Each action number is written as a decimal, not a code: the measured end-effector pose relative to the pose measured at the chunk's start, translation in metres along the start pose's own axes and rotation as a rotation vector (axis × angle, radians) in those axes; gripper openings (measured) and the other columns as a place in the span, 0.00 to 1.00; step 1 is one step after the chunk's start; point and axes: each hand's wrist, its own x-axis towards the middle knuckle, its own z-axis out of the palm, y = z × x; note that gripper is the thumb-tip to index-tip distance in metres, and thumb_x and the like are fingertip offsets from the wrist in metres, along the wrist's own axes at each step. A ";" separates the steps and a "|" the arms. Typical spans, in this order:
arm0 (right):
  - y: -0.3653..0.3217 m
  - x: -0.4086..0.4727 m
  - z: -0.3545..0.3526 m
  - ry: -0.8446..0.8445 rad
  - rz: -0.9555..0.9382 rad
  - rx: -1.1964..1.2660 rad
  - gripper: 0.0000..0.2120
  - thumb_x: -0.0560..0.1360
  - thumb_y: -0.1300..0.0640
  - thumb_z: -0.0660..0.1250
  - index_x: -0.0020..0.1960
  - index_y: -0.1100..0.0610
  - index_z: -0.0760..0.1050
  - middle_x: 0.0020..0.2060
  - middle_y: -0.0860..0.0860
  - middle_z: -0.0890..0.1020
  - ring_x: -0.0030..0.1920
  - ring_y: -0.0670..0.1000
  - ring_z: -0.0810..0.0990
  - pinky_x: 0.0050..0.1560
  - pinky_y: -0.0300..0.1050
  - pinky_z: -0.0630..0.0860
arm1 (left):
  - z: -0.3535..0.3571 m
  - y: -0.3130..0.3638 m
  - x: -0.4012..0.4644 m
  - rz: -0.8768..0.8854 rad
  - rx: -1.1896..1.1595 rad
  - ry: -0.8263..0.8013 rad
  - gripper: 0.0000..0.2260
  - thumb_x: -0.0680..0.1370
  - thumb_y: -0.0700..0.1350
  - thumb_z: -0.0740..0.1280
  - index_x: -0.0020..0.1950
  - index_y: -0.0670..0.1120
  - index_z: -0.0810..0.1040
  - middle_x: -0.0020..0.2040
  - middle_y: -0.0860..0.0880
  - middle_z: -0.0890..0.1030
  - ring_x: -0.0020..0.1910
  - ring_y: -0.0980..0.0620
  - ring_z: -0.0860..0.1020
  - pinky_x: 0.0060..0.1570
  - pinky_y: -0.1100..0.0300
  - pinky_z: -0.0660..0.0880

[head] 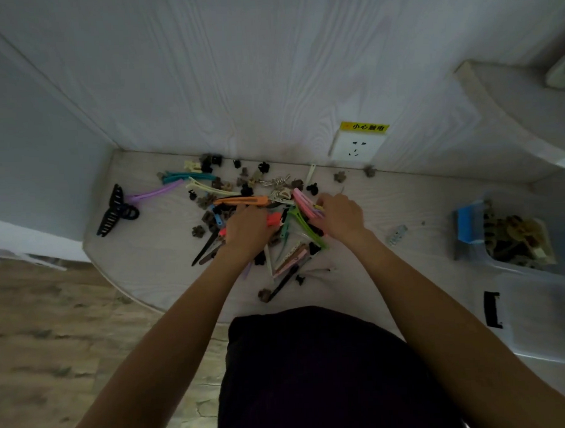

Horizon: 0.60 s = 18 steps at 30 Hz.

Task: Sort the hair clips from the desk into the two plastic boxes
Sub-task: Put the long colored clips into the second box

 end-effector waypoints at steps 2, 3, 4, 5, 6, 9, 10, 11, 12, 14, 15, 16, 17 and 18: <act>0.004 -0.003 0.000 -0.014 0.036 0.035 0.20 0.71 0.48 0.69 0.59 0.55 0.71 0.53 0.59 0.78 0.49 0.59 0.78 0.40 0.45 0.69 | 0.000 -0.004 -0.002 0.062 0.017 0.017 0.18 0.79 0.54 0.60 0.62 0.43 0.75 0.62 0.42 0.76 0.66 0.42 0.67 0.59 0.48 0.71; 0.006 -0.005 0.000 -0.011 0.052 0.049 0.20 0.70 0.49 0.69 0.59 0.55 0.71 0.55 0.59 0.76 0.50 0.59 0.78 0.41 0.45 0.69 | 0.002 -0.007 -0.003 0.092 0.017 0.033 0.19 0.79 0.53 0.59 0.62 0.42 0.75 0.62 0.41 0.75 0.66 0.42 0.67 0.60 0.48 0.71; 0.006 -0.008 0.001 -0.001 0.060 0.056 0.20 0.70 0.50 0.69 0.59 0.55 0.71 0.56 0.59 0.74 0.50 0.60 0.77 0.43 0.46 0.70 | 0.003 -0.010 -0.004 0.108 -0.007 0.051 0.19 0.80 0.53 0.58 0.62 0.40 0.74 0.62 0.40 0.75 0.65 0.42 0.67 0.60 0.48 0.71; 0.006 -0.011 0.002 0.016 0.067 0.052 0.20 0.70 0.50 0.69 0.60 0.55 0.71 0.57 0.59 0.73 0.50 0.60 0.77 0.44 0.47 0.72 | 0.004 -0.013 -0.005 0.132 -0.059 0.077 0.19 0.80 0.53 0.57 0.62 0.40 0.73 0.62 0.40 0.74 0.64 0.41 0.68 0.60 0.48 0.70; 0.005 -0.015 0.001 0.039 0.077 0.051 0.20 0.71 0.49 0.69 0.60 0.55 0.71 0.57 0.59 0.72 0.50 0.60 0.77 0.46 0.48 0.73 | 0.004 -0.015 -0.008 0.171 -0.121 0.098 0.19 0.80 0.52 0.57 0.62 0.39 0.72 0.62 0.40 0.74 0.63 0.41 0.69 0.59 0.48 0.71; 0.007 -0.023 -0.004 0.132 0.113 0.123 0.17 0.73 0.48 0.66 0.59 0.54 0.71 0.56 0.56 0.74 0.50 0.59 0.78 0.47 0.48 0.73 | -0.002 -0.012 -0.021 0.325 -0.359 0.200 0.15 0.81 0.50 0.57 0.54 0.38 0.72 0.49 0.43 0.75 0.46 0.46 0.73 0.47 0.53 0.73; 0.005 -0.026 -0.007 0.163 0.121 0.172 0.16 0.73 0.50 0.65 0.58 0.54 0.72 0.55 0.56 0.76 0.51 0.58 0.78 0.47 0.46 0.72 | -0.007 -0.009 -0.024 0.337 -0.433 0.219 0.14 0.80 0.50 0.57 0.51 0.39 0.72 0.43 0.47 0.74 0.40 0.49 0.72 0.41 0.57 0.70; 0.005 -0.029 -0.008 0.182 0.130 0.216 0.14 0.73 0.52 0.65 0.57 0.55 0.72 0.53 0.56 0.78 0.51 0.58 0.78 0.45 0.45 0.69 | -0.013 -0.005 -0.027 0.325 -0.496 0.222 0.13 0.80 0.50 0.57 0.50 0.40 0.72 0.39 0.51 0.73 0.35 0.52 0.71 0.37 0.59 0.68; 0.004 -0.031 -0.009 0.202 0.145 0.261 0.13 0.73 0.54 0.65 0.56 0.56 0.73 0.50 0.57 0.80 0.50 0.58 0.79 0.42 0.44 0.67 | -0.016 -0.003 -0.031 0.285 -0.535 0.215 0.12 0.81 0.50 0.56 0.51 0.42 0.71 0.37 0.54 0.72 0.31 0.56 0.72 0.33 0.61 0.68; 0.005 -0.037 -0.010 0.263 0.169 0.339 0.12 0.73 0.55 0.67 0.54 0.59 0.74 0.45 0.59 0.82 0.45 0.59 0.79 0.39 0.43 0.64 | -0.015 -0.002 -0.039 0.178 -0.630 0.156 0.08 0.81 0.49 0.54 0.52 0.47 0.69 0.35 0.56 0.75 0.28 0.61 0.74 0.29 0.68 0.69; 0.032 -0.068 -0.011 0.348 0.282 0.430 0.11 0.73 0.55 0.67 0.52 0.59 0.74 0.42 0.59 0.81 0.42 0.58 0.79 0.38 0.42 0.63 | -0.011 0.028 -0.045 0.239 -0.650 0.049 0.06 0.82 0.49 0.54 0.53 0.49 0.67 0.34 0.54 0.75 0.27 0.61 0.74 0.28 0.67 0.69; 0.040 -0.075 -0.012 0.398 0.304 0.489 0.10 0.74 0.54 0.67 0.50 0.60 0.74 0.38 0.58 0.79 0.39 0.56 0.78 0.37 0.42 0.63 | -0.011 0.035 -0.048 0.227 -0.683 0.016 0.04 0.82 0.48 0.53 0.53 0.50 0.66 0.33 0.51 0.74 0.25 0.59 0.72 0.28 0.62 0.71; 0.042 -0.078 -0.011 0.425 0.281 0.534 0.10 0.75 0.53 0.67 0.48 0.60 0.74 0.35 0.57 0.77 0.36 0.55 0.76 0.36 0.42 0.63 | -0.014 0.035 -0.049 0.199 -0.749 0.020 0.04 0.82 0.49 0.53 0.53 0.51 0.65 0.31 0.49 0.72 0.25 0.55 0.71 0.29 0.56 0.72; 0.045 -0.082 -0.012 0.454 0.274 0.581 0.11 0.75 0.52 0.66 0.48 0.61 0.74 0.34 0.56 0.76 0.35 0.54 0.74 0.35 0.42 0.63 | -0.017 0.036 -0.047 0.184 -0.764 0.023 0.05 0.82 0.49 0.53 0.54 0.50 0.66 0.30 0.49 0.70 0.24 0.53 0.69 0.29 0.54 0.72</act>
